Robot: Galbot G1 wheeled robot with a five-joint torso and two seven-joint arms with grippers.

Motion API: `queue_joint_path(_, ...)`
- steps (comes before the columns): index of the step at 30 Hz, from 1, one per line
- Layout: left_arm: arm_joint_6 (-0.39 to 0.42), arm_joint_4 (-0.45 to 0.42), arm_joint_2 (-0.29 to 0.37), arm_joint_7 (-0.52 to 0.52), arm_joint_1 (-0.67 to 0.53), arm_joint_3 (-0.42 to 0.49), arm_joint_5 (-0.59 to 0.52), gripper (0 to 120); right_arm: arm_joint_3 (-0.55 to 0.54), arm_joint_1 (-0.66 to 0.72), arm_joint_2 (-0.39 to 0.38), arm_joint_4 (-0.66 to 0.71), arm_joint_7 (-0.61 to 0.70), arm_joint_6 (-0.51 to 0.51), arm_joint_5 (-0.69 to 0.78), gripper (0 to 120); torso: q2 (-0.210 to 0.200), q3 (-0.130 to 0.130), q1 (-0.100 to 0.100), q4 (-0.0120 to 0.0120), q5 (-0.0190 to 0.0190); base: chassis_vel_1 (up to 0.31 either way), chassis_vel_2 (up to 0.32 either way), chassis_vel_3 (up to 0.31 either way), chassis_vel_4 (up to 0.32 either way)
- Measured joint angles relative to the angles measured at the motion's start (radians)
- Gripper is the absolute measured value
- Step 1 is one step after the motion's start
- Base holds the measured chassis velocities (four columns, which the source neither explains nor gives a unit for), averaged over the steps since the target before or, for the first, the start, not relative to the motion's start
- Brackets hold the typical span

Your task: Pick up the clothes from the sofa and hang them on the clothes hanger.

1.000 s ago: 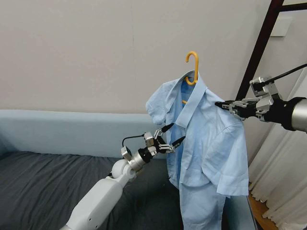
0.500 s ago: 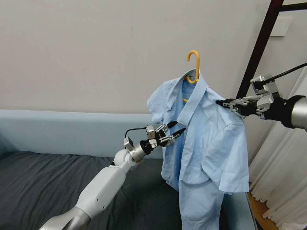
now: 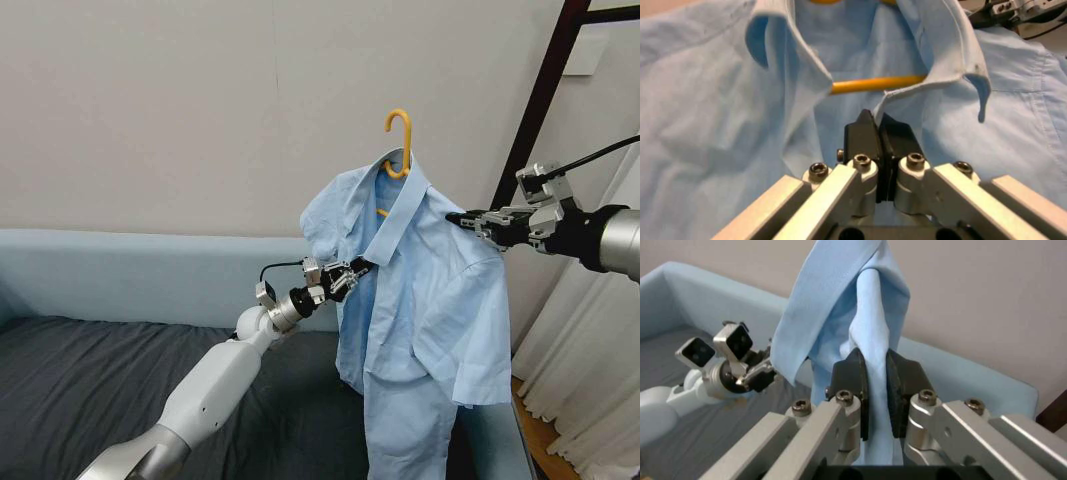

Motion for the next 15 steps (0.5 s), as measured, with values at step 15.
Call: queue_joint_path(15,-0.045,-0.056,0.044,0.008,-0.020,0.005,0.192,0,0.003,0.032,0.006,0.003,0.066,0.023,0.120,7,0.000,0.000,0.000,-0.0003,0.0001,0.000,0.000,0.000,0.000)
